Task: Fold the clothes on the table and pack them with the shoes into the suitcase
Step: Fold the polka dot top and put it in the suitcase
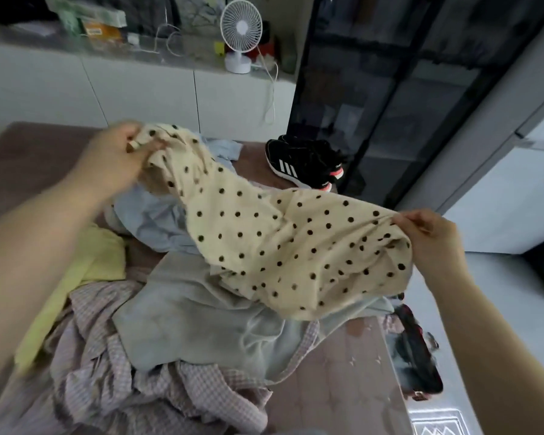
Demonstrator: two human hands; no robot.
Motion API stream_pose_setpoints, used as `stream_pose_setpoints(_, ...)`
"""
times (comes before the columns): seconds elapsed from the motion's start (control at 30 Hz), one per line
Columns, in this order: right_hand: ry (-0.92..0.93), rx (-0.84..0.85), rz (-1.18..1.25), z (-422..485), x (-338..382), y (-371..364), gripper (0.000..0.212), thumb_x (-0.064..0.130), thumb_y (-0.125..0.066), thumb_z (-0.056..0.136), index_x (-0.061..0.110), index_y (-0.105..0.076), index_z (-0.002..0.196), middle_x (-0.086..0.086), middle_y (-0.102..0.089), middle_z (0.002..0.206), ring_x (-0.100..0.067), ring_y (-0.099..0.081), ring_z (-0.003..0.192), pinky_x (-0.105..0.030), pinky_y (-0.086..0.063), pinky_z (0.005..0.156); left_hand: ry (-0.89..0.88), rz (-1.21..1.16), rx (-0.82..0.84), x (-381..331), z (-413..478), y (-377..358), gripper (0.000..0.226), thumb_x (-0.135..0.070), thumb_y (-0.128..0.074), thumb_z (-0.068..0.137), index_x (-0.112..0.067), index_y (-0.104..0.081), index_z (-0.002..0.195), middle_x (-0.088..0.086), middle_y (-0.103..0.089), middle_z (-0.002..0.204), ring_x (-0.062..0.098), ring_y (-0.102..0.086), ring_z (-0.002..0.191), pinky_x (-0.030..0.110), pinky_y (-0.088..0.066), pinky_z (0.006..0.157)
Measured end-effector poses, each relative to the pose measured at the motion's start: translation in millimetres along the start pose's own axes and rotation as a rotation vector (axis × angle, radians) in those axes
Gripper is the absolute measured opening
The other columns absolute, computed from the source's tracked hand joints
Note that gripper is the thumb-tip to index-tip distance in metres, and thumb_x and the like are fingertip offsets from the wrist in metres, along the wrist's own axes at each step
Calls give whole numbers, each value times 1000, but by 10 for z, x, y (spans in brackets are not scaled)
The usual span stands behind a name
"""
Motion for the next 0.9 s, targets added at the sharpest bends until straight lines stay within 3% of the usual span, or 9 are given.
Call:
stream_pose_setpoints(0.1,11,26,-52,-3,-107,200,9,16,-63,87,19,-67,80,6,-65,74,-13,-58,69,-29,-45,71,133,-142,-18,369,53,272,22,-47,-59,82,-26,-63,84,19,-65,90,27,-64,76,37,-52,75)
stream_pose_setpoints(0.23,5,292,-287,-175,-503,-116,12,9,-65,84,19,-68,78,4,-64,72,-22,-58,70,-20,-43,61,215,193,101,835,-210,95,12,-20,-58,89,-9,-60,83,18,-63,79,26,-58,66,26,-39,54)
stream_pose_setpoints(0.33,27,254,-401,-321,-666,-340,24,5,-60,85,15,-67,105,-4,-64,103,-26,-59,97,-25,-41,78,304,304,226,1084,-508,-122,13,-15,-67,83,-7,-62,92,21,-66,95,34,-59,85,32,-39,67)
stream_pose_setpoints(0.47,468,415,-557,-819,-373,-947,44,29,-73,75,25,-61,117,-2,-54,122,-25,-47,118,-38,-28,108,337,272,220,1039,-645,-314,31,-17,-69,81,-8,-59,109,19,-61,113,35,-57,101,33,-37,77)
stream_pose_setpoints(0.57,691,665,-860,-1166,-523,-1470,72,56,-78,49,34,-60,115,-1,-56,124,-23,-44,119,-44,-29,105,255,306,225,808,-638,-406,37,-22,-67,83,-13,-55,117,19,-60,111,35,-56,105,33,-37,75)
stream_pose_setpoints(0.63,691,654,-948,-1075,-574,-1572,61,50,-84,39,37,-68,96,1,-62,116,-21,-52,110,-45,-40,99,237,304,221,708,-603,-385,40,-23,-65,84,-16,-52,122,20,-60,110,35,-56,105,34,-38,76)
stream_pose_setpoints(0.77,460,826,-611,-752,-341,-1448,4,28,-68,82,24,-67,84,7,-66,95,-7,-60,85,-28,-48,92,215,368,243,649,-485,-226,37,-18,-61,86,-20,-54,123,16,-58,120,33,-55,108,34,-40,83)
stream_pose_setpoints(0.83,238,952,-366,-612,-193,-1289,10,25,-61,88,24,-61,79,8,-60,71,-2,-49,60,-16,-42,64,194,460,351,592,-342,-240,31,-15,-61,86,-16,-60,118,13,-59,122,30,-55,108,30,-37,80)
stream_pose_setpoints(0.9,128,860,-155,-292,-66,-1102,15,21,-60,89,25,-60,75,8,-59,66,-5,-50,59,-21,-42,63,197,499,469,496,-174,-325,28,-14,-61,87,-11,-64,114,12,-61,119,29,-54,108,28,-36,79)
Point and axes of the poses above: each hand's wrist, its own z-axis towards the middle knuckle, its own y-axis out of the back of the hand, x = y × z, the point moved 9 cm from there along z, towards the middle knuckle
